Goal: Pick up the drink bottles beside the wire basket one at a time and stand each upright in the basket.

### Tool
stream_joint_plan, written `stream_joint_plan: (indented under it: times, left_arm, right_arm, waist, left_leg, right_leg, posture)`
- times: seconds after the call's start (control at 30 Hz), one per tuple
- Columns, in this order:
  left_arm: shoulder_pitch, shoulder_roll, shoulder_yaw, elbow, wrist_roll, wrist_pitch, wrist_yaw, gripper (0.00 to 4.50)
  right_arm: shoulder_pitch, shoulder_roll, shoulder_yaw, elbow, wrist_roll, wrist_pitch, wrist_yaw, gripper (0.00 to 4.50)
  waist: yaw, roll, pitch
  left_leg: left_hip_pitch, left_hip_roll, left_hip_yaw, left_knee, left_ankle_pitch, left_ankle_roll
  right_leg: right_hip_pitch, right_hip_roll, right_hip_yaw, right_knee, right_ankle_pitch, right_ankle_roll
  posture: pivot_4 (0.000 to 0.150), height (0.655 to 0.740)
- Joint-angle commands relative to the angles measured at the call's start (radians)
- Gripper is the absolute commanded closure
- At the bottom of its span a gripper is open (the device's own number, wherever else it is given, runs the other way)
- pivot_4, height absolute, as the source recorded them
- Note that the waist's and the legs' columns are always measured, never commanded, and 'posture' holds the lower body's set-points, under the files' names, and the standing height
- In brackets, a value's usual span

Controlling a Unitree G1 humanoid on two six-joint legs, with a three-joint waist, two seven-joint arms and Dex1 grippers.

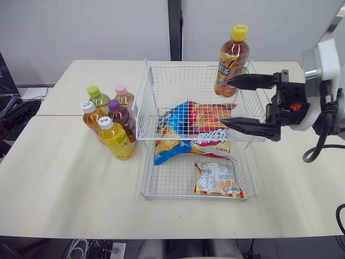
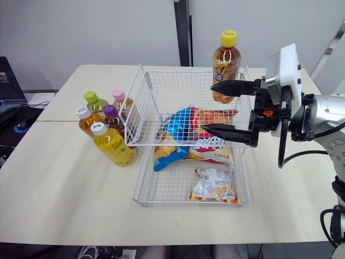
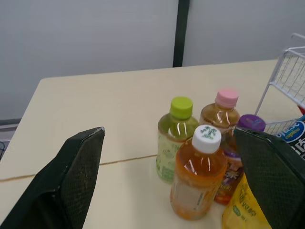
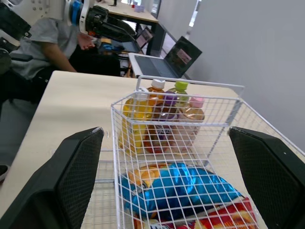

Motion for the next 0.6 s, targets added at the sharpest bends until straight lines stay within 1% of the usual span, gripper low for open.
stream_joint_plan:
  times: [0.03,0.27,0.4,0.6]
  left_arm:
    - [-0.012,-0.029,-0.049,-0.053,-0.024,-0.065,0.046,0.04]
    - [-0.072,-0.120,-0.199,-0.083,-0.011,-0.157,0.169,0.04]
    - [-0.109,-0.154,-0.262,-0.058,-0.003,-0.192,0.232,0.04]
    - [-0.131,-0.170,-0.331,0.007,0.044,-0.275,0.291,0.04]
  right_arm:
    - [-0.029,0.003,-0.008,-0.013,0.020,0.009,0.014,0.00]
    - [-0.047,0.009,0.008,-0.029,0.040,0.052,0.017,0.00]
    - [-0.051,0.011,0.010,-0.030,0.041,0.059,0.021,0.00]
    - [-0.060,0.010,0.003,-0.032,0.046,0.071,0.023,0.00]
  waist:
    - [0.003,0.000,0.000]
    - [-0.003,-0.001,0.000]
    - [-0.006,-0.001,0.000]
    - [-0.009,-0.001,0.000]
  left_leg:
    - [0.000,0.000,-0.001,0.000,0.000,0.000]
    - [0.000,0.000,-0.001,0.000,0.000,0.000]
    - [0.000,0.000,0.000,-0.001,0.000,0.000]
    - [0.000,0.000,0.001,-0.001,0.000,0.000]
  right_leg:
    - [0.000,0.000,0.000,0.000,0.000,0.000]
    - [0.000,0.000,0.000,0.000,0.001,-0.001]
    - [0.000,0.001,-0.001,0.000,0.001,-0.001]
    - [0.000,0.001,-0.001,0.000,0.001,-0.001]
  posture:
    - [0.150,0.7400]
    - [0.150,0.7400]
    - [0.150,0.7400]
    - [0.150,0.7400]
